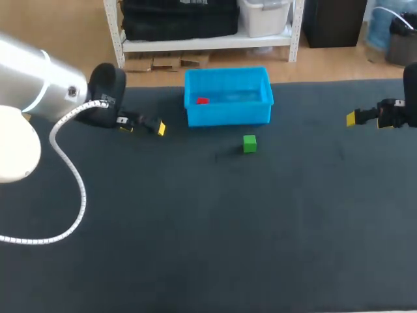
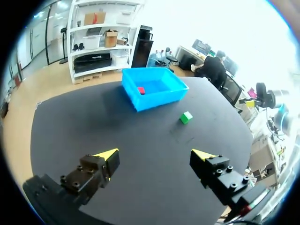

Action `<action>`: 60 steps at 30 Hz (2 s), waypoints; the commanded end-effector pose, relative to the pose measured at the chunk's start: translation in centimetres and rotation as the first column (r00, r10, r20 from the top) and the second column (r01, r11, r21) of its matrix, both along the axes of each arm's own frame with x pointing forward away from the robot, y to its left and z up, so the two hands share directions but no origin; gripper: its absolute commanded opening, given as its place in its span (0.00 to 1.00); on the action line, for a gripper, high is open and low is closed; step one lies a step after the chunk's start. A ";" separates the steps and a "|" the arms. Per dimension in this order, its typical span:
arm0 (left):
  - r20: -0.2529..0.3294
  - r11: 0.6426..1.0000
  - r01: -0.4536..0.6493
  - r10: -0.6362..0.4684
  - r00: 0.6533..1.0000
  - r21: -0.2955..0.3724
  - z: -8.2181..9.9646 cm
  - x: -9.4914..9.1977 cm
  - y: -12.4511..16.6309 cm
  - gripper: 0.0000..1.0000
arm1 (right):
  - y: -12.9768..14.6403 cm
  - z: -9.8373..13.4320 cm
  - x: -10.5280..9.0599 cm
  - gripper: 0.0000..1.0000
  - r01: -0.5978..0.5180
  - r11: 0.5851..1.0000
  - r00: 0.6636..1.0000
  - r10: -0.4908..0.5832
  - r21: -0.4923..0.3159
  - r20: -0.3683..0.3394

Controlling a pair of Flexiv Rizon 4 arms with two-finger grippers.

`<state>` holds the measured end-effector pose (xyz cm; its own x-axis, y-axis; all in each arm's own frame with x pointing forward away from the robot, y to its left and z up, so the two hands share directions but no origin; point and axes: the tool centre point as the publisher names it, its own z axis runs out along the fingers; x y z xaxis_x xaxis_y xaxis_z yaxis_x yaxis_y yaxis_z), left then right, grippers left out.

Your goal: Use the left arm to pick the red cube and place it into the blue plastic box first, then use the right arm to grasp the green cube and put it into the same blue plastic box after the first action is fully finished.

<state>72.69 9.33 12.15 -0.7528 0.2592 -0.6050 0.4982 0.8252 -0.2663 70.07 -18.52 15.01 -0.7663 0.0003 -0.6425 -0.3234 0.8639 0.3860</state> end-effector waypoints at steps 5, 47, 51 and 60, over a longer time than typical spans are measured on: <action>-0.008 0.999 0.022 -0.022 1.000 0.024 -0.1 0.1 0.4 1.00 | 0.0 0.0 0.0 1.00 0.000 1.000 1.000 0.000 -0.001 0.000; -0.008 0.999 0.022 -0.022 1.000 0.024 -0.1 0.1 0.4 1.00 | 8.7 -2.6 4.3 1.00 -0.020 0.941 0.935 -0.103 -0.339 -0.340; -0.008 0.999 0.022 -0.022 1.000 0.024 -0.1 0.1 0.4 1.00 | 8.7 -2.6 4.3 1.00 -0.020 0.941 0.935 -0.103 -0.339 -0.340; -0.008 0.999 0.022 -0.022 1.000 0.024 -0.1 0.1 0.4 1.00 | 8.7 -2.6 4.3 1.00 -0.020 0.941 0.935 -0.103 -0.339 -0.340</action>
